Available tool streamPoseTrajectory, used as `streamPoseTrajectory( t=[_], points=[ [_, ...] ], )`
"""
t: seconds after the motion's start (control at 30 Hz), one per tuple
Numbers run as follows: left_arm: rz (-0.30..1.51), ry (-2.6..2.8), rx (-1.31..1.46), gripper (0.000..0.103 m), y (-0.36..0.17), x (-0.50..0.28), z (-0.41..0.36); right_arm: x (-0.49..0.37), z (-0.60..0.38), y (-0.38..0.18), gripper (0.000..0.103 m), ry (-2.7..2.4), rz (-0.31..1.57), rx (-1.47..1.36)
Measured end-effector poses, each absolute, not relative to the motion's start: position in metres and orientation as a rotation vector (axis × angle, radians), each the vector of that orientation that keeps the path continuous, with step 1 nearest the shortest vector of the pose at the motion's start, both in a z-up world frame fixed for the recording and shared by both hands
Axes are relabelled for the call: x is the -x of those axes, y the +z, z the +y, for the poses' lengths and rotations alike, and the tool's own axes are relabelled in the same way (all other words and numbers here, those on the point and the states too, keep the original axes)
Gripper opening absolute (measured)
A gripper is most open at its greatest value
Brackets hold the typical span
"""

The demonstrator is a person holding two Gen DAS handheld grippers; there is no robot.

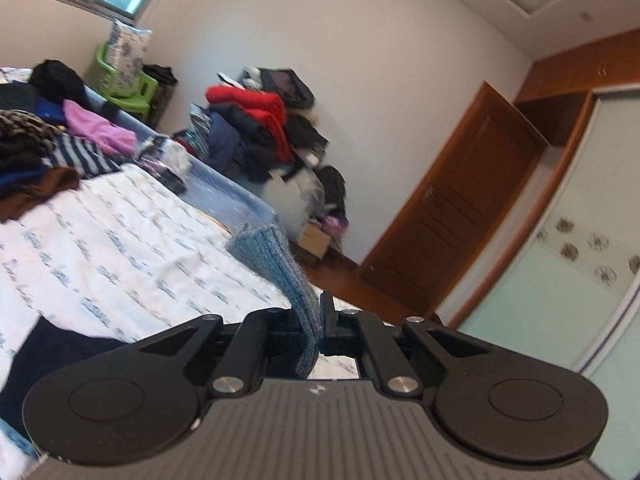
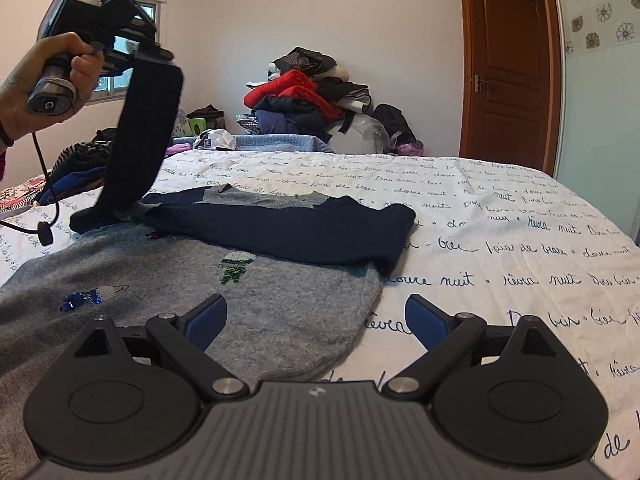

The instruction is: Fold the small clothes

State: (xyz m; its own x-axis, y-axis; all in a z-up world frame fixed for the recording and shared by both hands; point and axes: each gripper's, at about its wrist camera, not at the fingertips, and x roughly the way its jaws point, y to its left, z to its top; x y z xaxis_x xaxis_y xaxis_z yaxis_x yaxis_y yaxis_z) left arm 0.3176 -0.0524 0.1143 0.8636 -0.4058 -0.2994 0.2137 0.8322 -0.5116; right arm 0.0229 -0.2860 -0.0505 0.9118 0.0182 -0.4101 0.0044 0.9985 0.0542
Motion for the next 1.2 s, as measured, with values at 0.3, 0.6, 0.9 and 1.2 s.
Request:
streamPoseTrajectory(
  t=[0.3,0.6,0.9,1.2],
  points=[
    [0.536,-0.411,0.372,0.005,0.063,-0.321,-0.133,-0.019,-0.293,-0.053,0.097,-0.008,0.425,-0.076],
    [0.623,-0.430,0.254,0.005,0.010,-0.314,-0.190,-0.014,-0.301,-0.056,0.097,-0.013,0.431,-0.109],
    [0.653,-0.486,0.125,0.008,-0.013,-0.303,-0.232,-0.014,-0.305,-0.060,0.097,-0.016,0.445,-0.144],
    [0.755,-0.509,0.022,0.045,-0.037,-0.301,-0.250,-0.014,-0.304,-0.060,0.097,-0.019,0.447,-0.139]
  ],
)
